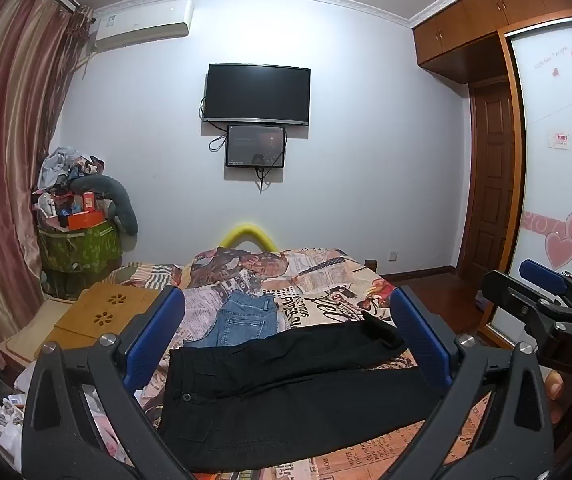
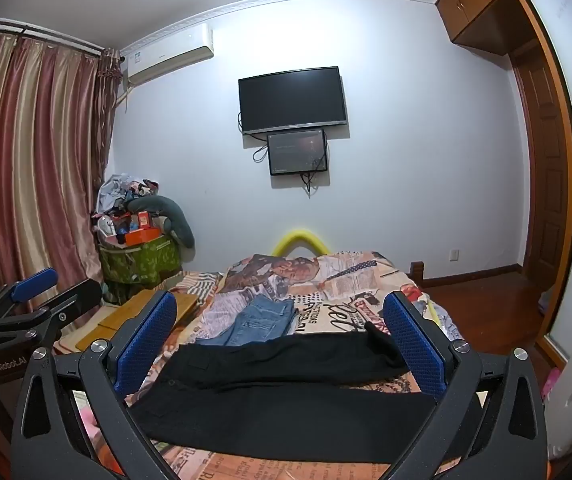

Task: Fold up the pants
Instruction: 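Move both grippers open toward the waistband of the black trousers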

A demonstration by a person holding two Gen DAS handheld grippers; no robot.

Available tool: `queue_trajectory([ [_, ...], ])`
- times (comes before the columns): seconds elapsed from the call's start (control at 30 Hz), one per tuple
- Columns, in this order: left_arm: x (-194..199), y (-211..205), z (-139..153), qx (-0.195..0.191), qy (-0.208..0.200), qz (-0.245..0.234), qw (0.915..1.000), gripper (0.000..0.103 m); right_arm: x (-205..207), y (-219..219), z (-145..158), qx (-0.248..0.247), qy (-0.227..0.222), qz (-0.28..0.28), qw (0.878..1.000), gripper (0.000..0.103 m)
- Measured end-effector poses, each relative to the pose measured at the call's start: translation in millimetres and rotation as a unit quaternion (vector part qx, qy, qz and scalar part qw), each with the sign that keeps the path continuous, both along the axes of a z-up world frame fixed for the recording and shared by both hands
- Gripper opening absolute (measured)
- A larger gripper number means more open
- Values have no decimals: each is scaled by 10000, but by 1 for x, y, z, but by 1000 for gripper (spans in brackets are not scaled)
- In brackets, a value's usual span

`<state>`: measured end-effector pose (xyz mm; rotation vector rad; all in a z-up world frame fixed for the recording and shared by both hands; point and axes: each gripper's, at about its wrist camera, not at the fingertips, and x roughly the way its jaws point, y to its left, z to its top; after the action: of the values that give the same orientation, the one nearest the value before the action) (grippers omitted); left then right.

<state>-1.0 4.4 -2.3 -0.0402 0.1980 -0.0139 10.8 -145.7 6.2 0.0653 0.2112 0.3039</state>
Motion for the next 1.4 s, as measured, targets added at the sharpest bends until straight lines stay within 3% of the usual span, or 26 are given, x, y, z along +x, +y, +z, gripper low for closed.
queue_trajectory([
  [0.6,6,4,-7,-4,54,23,10000,103,5,1,-1,-51,36,-17,10000,103],
  [0.77,20,8,-10,-49,171,-31,9998,103,14,6,-13,-92,132,-2,9999,103],
  [1.13,102,35,-36,27,865,149,9961,103,71,-12,-27,-386,531,-267,9975,103],
  [1.4,194,70,-78,249,1656,643,9838,103,120,-23,-42,-726,768,-237,9941,103],
])
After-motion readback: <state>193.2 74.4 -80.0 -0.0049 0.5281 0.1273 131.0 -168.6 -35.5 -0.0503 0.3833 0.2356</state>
